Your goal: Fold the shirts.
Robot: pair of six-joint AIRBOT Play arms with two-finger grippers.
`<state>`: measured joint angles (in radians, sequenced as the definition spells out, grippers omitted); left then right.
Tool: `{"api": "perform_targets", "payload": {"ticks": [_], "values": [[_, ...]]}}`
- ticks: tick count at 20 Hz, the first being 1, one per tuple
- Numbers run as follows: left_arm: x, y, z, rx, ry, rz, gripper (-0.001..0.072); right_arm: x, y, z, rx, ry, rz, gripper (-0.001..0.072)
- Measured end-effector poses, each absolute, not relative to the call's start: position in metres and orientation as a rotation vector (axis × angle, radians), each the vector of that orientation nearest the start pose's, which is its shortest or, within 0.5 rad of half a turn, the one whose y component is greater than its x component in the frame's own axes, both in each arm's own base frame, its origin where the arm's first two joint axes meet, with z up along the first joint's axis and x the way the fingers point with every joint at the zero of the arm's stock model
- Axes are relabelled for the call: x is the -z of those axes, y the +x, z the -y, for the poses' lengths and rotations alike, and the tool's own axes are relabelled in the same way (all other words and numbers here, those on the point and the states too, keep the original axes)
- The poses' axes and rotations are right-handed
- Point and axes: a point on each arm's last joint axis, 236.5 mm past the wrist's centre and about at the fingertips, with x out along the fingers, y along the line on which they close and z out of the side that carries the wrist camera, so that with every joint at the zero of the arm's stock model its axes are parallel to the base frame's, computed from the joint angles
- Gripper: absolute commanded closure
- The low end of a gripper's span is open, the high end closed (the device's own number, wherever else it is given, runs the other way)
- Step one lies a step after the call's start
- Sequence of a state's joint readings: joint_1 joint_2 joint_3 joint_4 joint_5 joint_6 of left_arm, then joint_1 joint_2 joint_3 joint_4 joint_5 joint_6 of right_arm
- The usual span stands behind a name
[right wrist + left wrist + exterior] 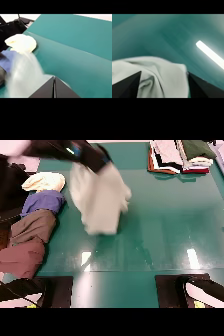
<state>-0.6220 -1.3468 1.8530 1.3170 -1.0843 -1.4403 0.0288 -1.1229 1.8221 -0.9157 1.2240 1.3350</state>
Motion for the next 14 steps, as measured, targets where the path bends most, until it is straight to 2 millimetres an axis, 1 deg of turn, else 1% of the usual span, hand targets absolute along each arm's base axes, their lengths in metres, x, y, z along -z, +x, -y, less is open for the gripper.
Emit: {"api": "perform_targets", "payload": {"ticks": [1,2,3,4,5,7,8,9,10,11,13,14], "values": [[-0.275,0.369,0.337,0.835,0.132,-0.574,0.0041,-0.373,0.375,-0.147,-0.626,0.145,-0.443,0.0694],[-0.265,0.375,0.338,0.821,0.145,-0.584,0.0041,-0.372,0.374,-0.147,-0.629,0.143,-0.448,0.0694],[-0.257,0.384,0.331,0.79,0.148,-0.598,0.0041,-0.371,0.373,-0.147,-0.632,0.14,-0.454,0.0694],[-0.253,0.4,0.315,0.736,0.139,-0.605,0.0041,-0.371,0.372,-0.148,-0.633,0.139,-0.458,0.0694],[-0.246,0.417,0.294,0.672,0.118,-0.624,0.0041,-0.371,0.372,-0.148,-0.634,0.138,-0.459,0.0694],[-0.223,0.447,0.244,0.539,0.056,-0.691,0.0041,-0.369,0.371,-0.148,-0.636,0.136,-0.465,0.0693],[-0.207,0.46,0.215,0.471,0.012,-0.731,0.004,-0.369,0.371,-0.148,-0.637,0.136,-0.466,0.0694],[-0.187,0.468,0.191,0.416,-0.036,-0.78,0.004,-0.369,0.371,-0.148,-0.638,0.135,-0.468,0.0693],[-0.162,0.473,0.166,0.363,-0.086,-0.838,0.0041,-0.368,0.371,-0.148,-0.638,0.135,-0.472,0.0693],[-0.137,0.475,0.147,0.322,-0.146,-0.89,0.0041,-0.368,0.37,-0.148,-0.638,0.135,-0.472,0.0692],[-0.086,0.474,0.122,0.262,-0.259,-0.986,0.004,-0.368,0.371,-0.148,-0.639,0.135,-0.473,0.0691],[-0.062,0.473,0.113,0.238,-0.308,-1.029,0.0038,-0.367,0.371,-0.148,-0.638,0.135,-0.473,0.0649]]}}
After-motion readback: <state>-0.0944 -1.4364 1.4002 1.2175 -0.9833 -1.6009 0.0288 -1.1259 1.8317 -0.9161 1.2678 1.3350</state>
